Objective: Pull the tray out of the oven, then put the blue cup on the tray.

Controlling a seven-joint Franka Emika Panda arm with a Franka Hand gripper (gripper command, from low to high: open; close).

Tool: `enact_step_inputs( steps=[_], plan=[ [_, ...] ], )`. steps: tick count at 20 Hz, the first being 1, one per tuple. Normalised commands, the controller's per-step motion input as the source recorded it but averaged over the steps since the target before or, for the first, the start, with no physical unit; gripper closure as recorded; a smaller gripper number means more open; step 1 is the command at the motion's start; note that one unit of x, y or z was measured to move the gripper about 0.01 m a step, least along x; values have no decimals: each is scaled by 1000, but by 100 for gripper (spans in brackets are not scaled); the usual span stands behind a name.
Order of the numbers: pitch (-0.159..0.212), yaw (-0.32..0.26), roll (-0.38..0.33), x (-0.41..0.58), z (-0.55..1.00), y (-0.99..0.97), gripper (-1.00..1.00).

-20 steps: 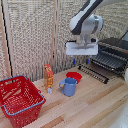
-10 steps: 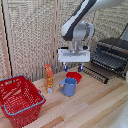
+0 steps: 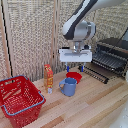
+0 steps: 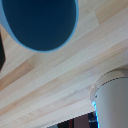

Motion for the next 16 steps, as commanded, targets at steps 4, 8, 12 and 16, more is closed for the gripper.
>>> enact_step_inputs(
  steps=[4,8,12,16],
  plan=[
    [80,1,-3,-539,-252,114,-100],
    [86,110,-86,-164,-403,-89,-100],
    [12,198,-121,29,-303,-382,-100],
    [0,86,-30,242,-277,-166,-100]
  ],
)
